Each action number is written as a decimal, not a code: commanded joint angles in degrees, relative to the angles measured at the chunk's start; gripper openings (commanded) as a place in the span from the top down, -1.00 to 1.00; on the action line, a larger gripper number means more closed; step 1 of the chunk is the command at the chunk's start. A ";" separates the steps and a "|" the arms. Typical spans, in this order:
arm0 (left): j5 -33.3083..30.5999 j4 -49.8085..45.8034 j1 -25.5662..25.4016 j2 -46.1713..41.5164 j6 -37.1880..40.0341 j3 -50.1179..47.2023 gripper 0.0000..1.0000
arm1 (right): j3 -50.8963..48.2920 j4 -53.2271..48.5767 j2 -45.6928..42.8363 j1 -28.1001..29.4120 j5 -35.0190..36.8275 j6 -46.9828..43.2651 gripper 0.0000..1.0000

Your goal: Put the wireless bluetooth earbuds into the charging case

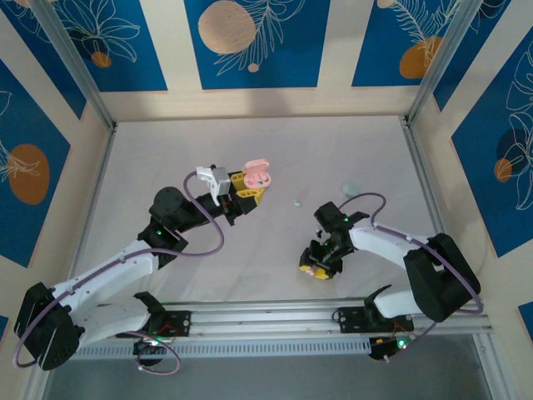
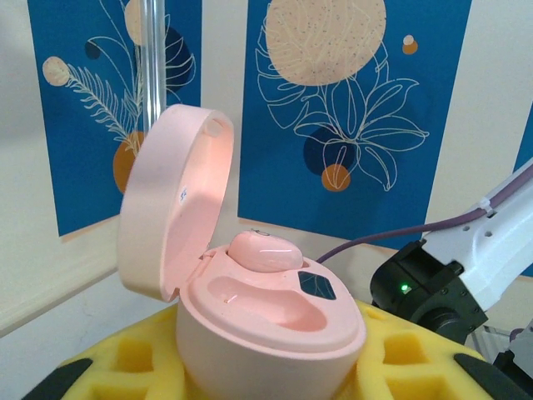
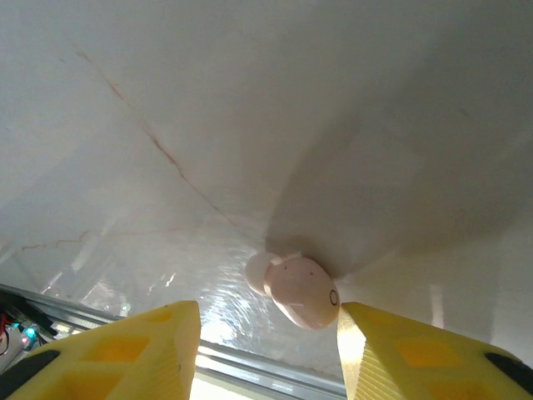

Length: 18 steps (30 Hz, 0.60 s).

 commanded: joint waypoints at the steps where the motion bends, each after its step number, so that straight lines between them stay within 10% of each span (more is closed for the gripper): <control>1: -0.91 1.09 -0.46 -0.81 0.61 -0.24 0.36 | 4.04 0.72 2.22 2.04 1.97 -1.50 0.10; 18: -2.10 -0.87 -0.47 -1.91 2.04 -0.59 0.35 | 18.58 -1.56 16.61 7.06 7.15 -10.29 0.13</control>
